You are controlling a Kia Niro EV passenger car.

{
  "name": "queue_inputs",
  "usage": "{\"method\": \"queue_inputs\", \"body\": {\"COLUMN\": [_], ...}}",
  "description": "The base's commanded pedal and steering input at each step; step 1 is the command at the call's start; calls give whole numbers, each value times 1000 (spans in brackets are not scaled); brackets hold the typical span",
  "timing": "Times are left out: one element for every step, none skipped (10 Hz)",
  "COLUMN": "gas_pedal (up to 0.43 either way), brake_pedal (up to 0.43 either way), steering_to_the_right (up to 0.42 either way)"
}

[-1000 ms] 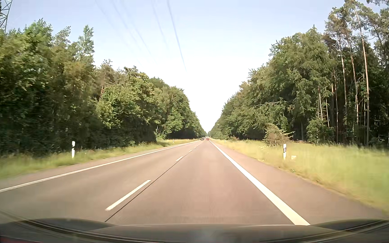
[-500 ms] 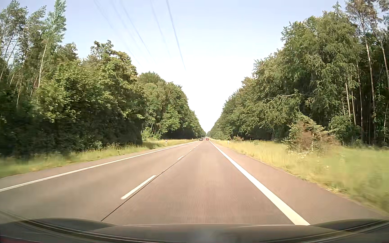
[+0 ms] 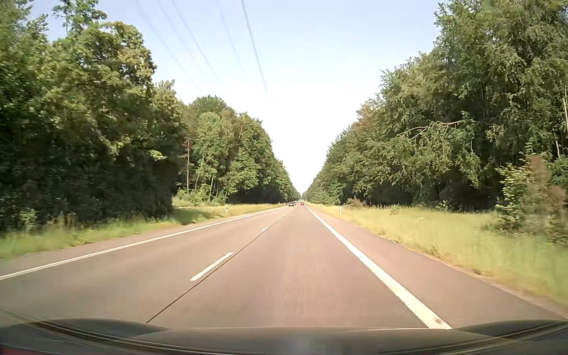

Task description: Follow the waypoints while adhering to traffic rules and regulations

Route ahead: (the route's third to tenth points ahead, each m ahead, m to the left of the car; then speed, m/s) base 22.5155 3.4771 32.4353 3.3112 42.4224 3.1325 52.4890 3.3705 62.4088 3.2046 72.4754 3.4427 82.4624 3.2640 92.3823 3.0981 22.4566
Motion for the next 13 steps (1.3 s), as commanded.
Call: {"method": "queue_inputs", "body": {"gas_pedal": [240,240,240,240,240,240,240,240,240,240,240,240,240], "brake_pedal": [30,30,30,30,30,30,30,30,30,30,30,30,30], "steering_to_the_right": [3,2,2,2,2,2,2,1,1,1,1,1,1]}}
